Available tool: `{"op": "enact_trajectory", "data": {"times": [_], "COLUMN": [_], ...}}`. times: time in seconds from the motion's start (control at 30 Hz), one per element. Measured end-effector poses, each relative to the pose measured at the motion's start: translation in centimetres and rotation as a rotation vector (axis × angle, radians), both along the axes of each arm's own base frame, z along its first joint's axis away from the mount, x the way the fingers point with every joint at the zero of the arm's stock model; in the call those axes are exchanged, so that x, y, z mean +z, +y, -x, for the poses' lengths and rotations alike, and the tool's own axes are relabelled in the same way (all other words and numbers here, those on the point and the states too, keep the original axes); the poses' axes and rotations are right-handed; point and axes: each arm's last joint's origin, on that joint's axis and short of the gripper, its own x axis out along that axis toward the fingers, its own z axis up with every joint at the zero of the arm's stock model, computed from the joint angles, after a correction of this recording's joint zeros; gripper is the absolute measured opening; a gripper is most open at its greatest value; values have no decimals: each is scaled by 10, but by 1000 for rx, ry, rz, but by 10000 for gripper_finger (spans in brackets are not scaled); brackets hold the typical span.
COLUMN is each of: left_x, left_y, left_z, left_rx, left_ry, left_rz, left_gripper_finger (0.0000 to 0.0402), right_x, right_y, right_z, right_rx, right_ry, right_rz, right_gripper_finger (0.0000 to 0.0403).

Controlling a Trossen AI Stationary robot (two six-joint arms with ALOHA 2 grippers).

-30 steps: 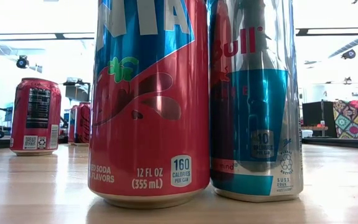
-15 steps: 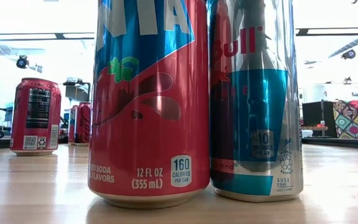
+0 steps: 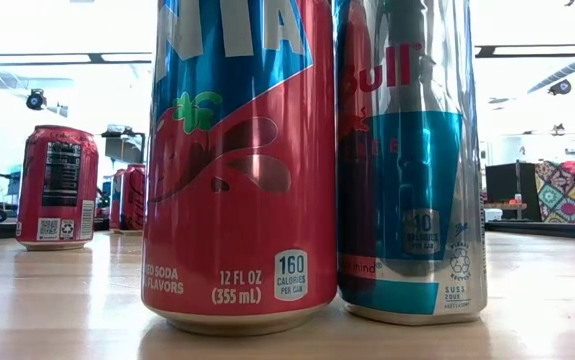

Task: Place canned beverage on shelf
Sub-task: Put the left white pink can aligned with the other white pink soda can on the shelf

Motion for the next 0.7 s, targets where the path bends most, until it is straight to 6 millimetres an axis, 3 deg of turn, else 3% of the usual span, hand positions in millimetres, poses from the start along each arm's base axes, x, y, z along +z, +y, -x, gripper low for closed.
{"op": "enact_trajectory", "data": {"times": [0.17,0.43,0.7], "left_x": [0,-5,-1], "left_y": [0,0,-1], "left_z": [2,8,16], "left_rx": [17,53,71], "left_ry": [10,69,69], "left_rz": [-9,51,54], "left_gripper_finger": [336,307,276], "right_x": [-27,-45,-70], "right_y": [-27,-42,-60], "right_z": [17,41,59], "right_rx": [-66,-133,-186], "right_ry": [78,-16,3], "right_rz": [-25,33,15], "right_gripper_finger": [245,245,246]}}
